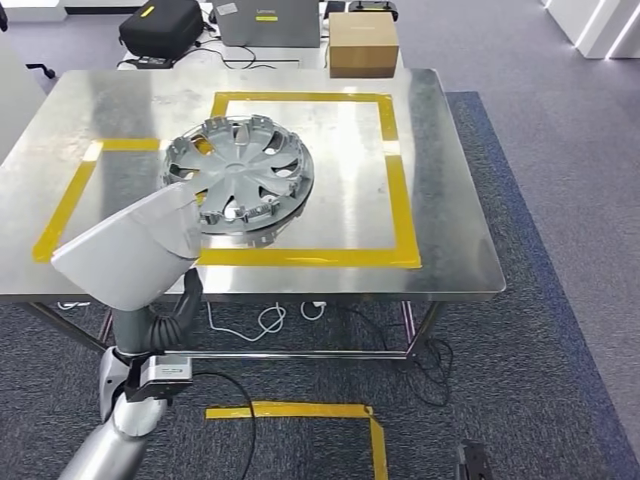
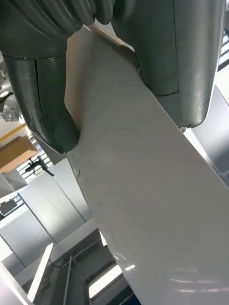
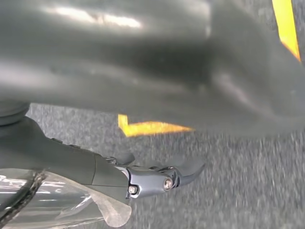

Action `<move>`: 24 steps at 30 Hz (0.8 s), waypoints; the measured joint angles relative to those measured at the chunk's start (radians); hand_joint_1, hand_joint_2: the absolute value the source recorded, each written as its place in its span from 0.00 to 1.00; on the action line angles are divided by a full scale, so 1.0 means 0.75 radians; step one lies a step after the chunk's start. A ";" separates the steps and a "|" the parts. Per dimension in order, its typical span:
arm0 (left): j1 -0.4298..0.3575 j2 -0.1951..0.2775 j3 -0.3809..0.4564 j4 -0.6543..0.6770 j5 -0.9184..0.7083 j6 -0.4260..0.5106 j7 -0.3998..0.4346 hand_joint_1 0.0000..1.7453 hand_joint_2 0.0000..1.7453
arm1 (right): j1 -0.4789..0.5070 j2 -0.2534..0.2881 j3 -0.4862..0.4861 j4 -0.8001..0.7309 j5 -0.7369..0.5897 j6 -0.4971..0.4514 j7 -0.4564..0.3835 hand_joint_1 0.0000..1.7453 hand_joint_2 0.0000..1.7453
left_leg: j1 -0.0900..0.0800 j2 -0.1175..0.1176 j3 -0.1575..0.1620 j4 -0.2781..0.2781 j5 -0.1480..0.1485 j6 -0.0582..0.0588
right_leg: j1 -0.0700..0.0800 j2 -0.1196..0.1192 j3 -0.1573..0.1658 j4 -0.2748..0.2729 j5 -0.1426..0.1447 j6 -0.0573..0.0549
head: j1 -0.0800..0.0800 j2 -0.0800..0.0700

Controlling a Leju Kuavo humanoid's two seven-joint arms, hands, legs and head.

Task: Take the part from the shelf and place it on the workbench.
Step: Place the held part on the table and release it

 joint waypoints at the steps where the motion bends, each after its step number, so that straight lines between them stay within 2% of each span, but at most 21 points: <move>1: -0.001 0.000 0.000 0.000 0.001 0.000 0.000 1.00 1.00 | -0.001 0.000 -0.001 0.000 -0.001 0.000 -0.001 0.00 0.00 | 0.003 0.001 0.007 -0.008 0.001 0.006 | 0.000 -0.001 -0.008 0.018 -0.014 0.007 | 0.001 0.000; 2: -0.003 -0.001 0.000 0.000 0.002 0.000 0.000 1.00 1.00 | -0.003 0.000 -0.002 0.000 -0.001 -0.001 -0.001 0.00 0.00 | 0.007 0.002 0.014 -0.015 0.001 0.012 | 0.000 -0.001 -0.032 0.065 -0.039 0.013 | 0.004 0.000; 3: -0.004 -0.002 0.000 0.000 0.002 0.000 -0.001 1.00 1.00 | -0.004 0.000 -0.003 0.000 -0.001 -0.001 -0.002 0.00 0.00 | 0.007 0.003 0.019 -0.018 -0.001 0.017 | -0.001 -0.002 -0.073 0.141 -0.074 0.017 | 0.005 0.000; 5: -0.005 -0.002 -0.001 0.002 0.003 0.000 -0.001 1.00 1.00 | -0.002 0.000 -0.006 0.000 -0.002 -0.002 -0.002 0.00 0.00 | 0.005 0.003 0.024 -0.017 -0.008 0.024 | -0.003 -0.003 -0.178 0.323 -0.134 0.023 | 0.008 0.000; 6: -0.005 -0.002 -0.002 0.003 0.003 0.000 -0.001 1.00 1.00 | -0.001 0.000 -0.008 0.000 -0.002 -0.003 -0.002 0.00 0.00 | 0.004 0.002 0.028 -0.017 -0.012 0.026 | -0.003 -0.003 -0.215 0.374 -0.135 0.024 | 0.008 0.000; 7: -0.005 -0.003 -0.003 0.003 0.004 0.000 -0.001 1.00 1.00 | 0.001 0.000 -0.010 0.000 -0.003 -0.004 -0.002 0.00 0.00 | 0.004 0.001 0.033 -0.016 -0.017 0.026 | -0.003 -0.003 -0.226 0.372 -0.109 0.024 | 0.009 0.000; 8: -0.005 -0.003 -0.004 0.004 0.004 0.000 -0.001 1.00 1.00 | 0.001 0.000 -0.011 0.000 -0.003 -0.006 -0.002 0.00 0.00 | 0.003 0.000 0.042 -0.016 -0.023 0.024 | -0.002 -0.003 -0.209 0.316 -0.059 0.021 | 0.009 0.000; 9: -0.005 -0.003 -0.005 0.004 0.004 0.000 -0.001 1.00 1.00 | 0.000 0.000 -0.011 0.000 -0.003 -0.007 -0.002 0.00 0.00 | 0.003 -0.001 0.052 -0.016 -0.030 0.021 | -0.002 -0.003 -0.171 0.222 0.001 0.018 | 0.009 0.000; 10: -0.006 -0.003 -0.006 0.004 0.004 0.000 -0.001 1.00 1.00 | -0.002 0.000 -0.011 0.000 -0.003 -0.008 -0.003 0.00 0.00 | 0.001 -0.002 0.060 -0.015 -0.038 0.016 | 0.000 -0.004 -0.128 0.133 0.044 0.013 | 0.009 0.000; 11: -0.008 -0.004 -0.007 0.004 0.004 0.000 -0.001 1.00 1.00 | -0.004 0.000 -0.011 0.000 -0.003 -0.008 -0.003 0.00 0.00 | -0.001 -0.002 0.065 -0.013 -0.045 0.010 | 0.001 -0.004 -0.091 0.061 0.067 0.006 | 0.008 0.000; 12: -0.009 -0.004 -0.008 0.005 0.004 0.000 0.000 1.00 1.00 | -0.006 0.000 -0.012 0.000 -0.003 -0.009 -0.003 0.00 0.00 | -0.004 -0.001 0.066 -0.011 -0.049 0.004 | 0.003 -0.004 -0.069 0.021 0.071 0.000 | 0.007 0.000; 16: -0.013 -0.003 -0.011 0.005 0.005 0.000 -0.001 1.00 1.00 | -0.003 0.001 -0.012 0.000 -0.005 -0.009 -0.002 0.00 0.00 | -0.003 -0.001 0.061 0.011 -0.074 -0.020 | -0.001 -0.002 -0.050 0.001 0.052 -0.027 | -0.001 0.000; 18: -0.014 -0.003 -0.012 0.005 0.007 0.000 -0.005 1.00 1.00 | -0.004 0.001 -0.013 -0.001 -0.006 -0.008 -0.003 0.00 0.00 | 0.002 0.000 0.011 0.122 -0.131 -0.035 | -0.005 -0.003 -0.037 -0.004 0.046 -0.040 | -0.006 0.000; 20: -0.012 -0.002 -0.013 0.007 0.008 0.000 -0.008 1.00 1.00 | -0.004 0.001 -0.014 -0.001 -0.007 -0.005 -0.004 0.00 0.00 | 0.007 0.000 -0.083 0.299 -0.197 -0.044 | -0.005 -0.004 -0.028 -0.004 0.037 -0.048 | -0.009 0.000; 21: -0.010 -0.002 -0.013 0.009 0.008 0.000 -0.008 1.00 1.00 | -0.003 0.001 -0.014 -0.001 -0.008 -0.003 -0.004 0.00 0.00 | 0.009 0.000 -0.120 0.360 -0.207 -0.047 | -0.005 -0.003 -0.023 -0.004 0.033 -0.048 | -0.009 0.000; 22: -0.009 -0.002 -0.014 0.011 0.008 0.000 -0.007 1.00 1.00 | -0.002 0.001 -0.014 -0.001 -0.008 -0.001 -0.004 0.00 0.00 | 0.011 0.000 -0.135 0.371 -0.188 -0.047 | -0.005 -0.002 -0.016 -0.003 0.027 -0.048 | -0.009 0.000; 23: -0.009 -0.002 -0.014 0.012 0.007 0.000 -0.006 1.00 1.00 | -0.001 0.001 -0.014 -0.001 -0.008 0.000 -0.004 0.00 0.00 | 0.012 0.000 -0.125 0.332 -0.143 -0.045 | -0.005 -0.001 -0.006 -0.003 0.021 -0.045 | -0.009 0.000; 24: -0.010 -0.001 -0.015 0.012 0.007 0.000 -0.004 1.00 1.00 | -0.001 0.002 -0.014 -0.001 -0.008 0.002 -0.004 0.00 0.00 | 0.013 0.001 -0.095 0.249 -0.082 -0.042 | -0.005 0.000 0.004 -0.003 0.014 -0.042 | -0.009 0.000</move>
